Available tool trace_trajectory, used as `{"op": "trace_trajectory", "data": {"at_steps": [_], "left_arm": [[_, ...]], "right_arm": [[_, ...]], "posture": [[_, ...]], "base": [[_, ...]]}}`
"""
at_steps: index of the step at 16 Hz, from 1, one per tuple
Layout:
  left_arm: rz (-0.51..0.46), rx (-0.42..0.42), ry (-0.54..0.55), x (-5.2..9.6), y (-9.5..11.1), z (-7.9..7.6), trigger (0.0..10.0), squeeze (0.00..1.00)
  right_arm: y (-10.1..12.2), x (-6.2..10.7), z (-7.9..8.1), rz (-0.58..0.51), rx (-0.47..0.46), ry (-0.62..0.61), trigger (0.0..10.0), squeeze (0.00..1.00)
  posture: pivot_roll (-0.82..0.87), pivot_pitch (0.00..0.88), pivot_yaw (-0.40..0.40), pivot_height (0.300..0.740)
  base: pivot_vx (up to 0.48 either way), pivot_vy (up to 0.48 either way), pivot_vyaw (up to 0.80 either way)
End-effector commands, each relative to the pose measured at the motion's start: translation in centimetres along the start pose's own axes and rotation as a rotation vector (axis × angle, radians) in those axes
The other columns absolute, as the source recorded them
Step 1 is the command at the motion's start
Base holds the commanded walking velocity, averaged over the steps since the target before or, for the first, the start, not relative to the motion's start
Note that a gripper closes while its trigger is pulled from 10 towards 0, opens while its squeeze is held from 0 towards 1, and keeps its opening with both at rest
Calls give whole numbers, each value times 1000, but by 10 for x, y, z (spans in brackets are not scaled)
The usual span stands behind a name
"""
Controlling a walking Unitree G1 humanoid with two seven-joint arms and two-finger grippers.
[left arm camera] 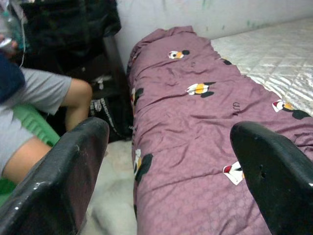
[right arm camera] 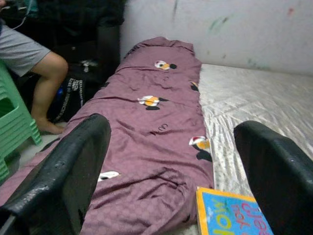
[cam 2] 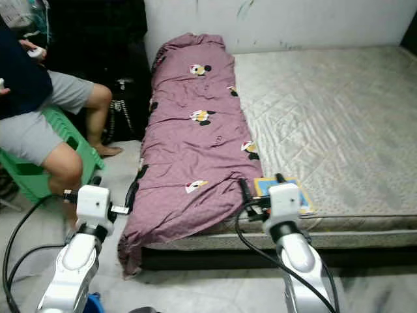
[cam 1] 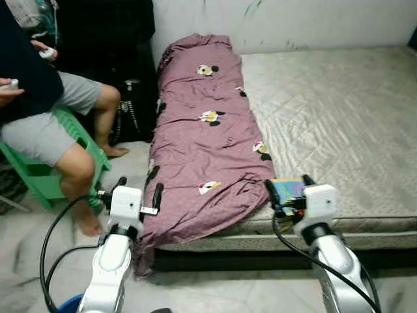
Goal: Clean up the room
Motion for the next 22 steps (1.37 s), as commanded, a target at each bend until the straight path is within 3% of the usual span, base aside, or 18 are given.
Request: {"op": "trace_trajectory", "data": {"at_steps": [1, 6, 10, 16, 18, 22], "left_arm": [[-13, -3, 42, 2, 3, 8, 10000, 0], [-27, 6, 99, 4, 4, 12, 10000, 0], [-33, -9, 98, 1, 8, 19, 10000, 0], [-50, -16, 103, 0, 16, 23, 10000, 0], [-37, -16, 89, 2, 13, 25, 10000, 0], [-39, 12, 34, -8, 15, 10, 10000, 0]], "right_arm": [[3, -5, 5, -8, 0, 33, 10000, 0], [9, -21, 10, -29, 7, 92, 10000, 0], [8, -18, 12, -35, 4, 79, 10000, 0], [13, -27, 23, -51, -9, 90, 10000, 0], [14, -27, 29, -57, -13, 110, 10000, 0], [9, -26, 10, -42, -26, 15, 10000, 0]], "posture": [[-29, 0, -11, 740], [-3, 0, -47, 740], [-11, 17, -22, 740], [7, 33, -17, 740], [-9, 30, -20, 740], [-23, 9, 5, 740]], "base": [[0, 0, 0], [0, 0, 0], [0, 0, 0], [0, 0, 730], [0, 0, 0], [0, 0, 0]]}}
Point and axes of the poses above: a point about 5 cm out from each wrist's last joint towards the gripper, its own x axis pointing back from the gripper into the wrist, its own y axis along the axis of the wrist's last joint, z = x × y, the point moved 3 cm from there along -x, pointing out of the wrist towards the gripper, and after that the axes turned 12 degrees about x, right-handed, at the moved point
